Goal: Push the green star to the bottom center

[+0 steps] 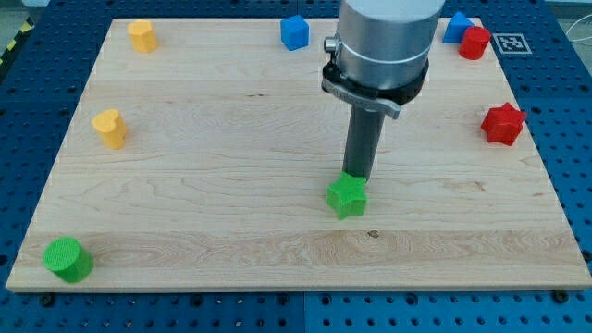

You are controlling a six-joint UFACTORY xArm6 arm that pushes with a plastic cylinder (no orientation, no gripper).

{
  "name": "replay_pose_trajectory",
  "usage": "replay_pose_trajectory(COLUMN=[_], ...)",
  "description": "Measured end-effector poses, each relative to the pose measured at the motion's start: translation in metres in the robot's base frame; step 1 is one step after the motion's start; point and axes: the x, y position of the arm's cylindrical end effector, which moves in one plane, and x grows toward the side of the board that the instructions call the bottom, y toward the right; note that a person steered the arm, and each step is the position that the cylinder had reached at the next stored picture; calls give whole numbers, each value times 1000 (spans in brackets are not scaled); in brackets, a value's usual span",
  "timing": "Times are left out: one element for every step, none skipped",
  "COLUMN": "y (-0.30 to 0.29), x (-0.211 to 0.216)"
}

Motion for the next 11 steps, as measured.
replay_pose_trajectory(y=[-9, -15, -16, -17, -22, -30, -32, -30, -14, 9, 9], x=[18, 29, 37, 43, 49, 54, 54, 53, 51, 51, 62])
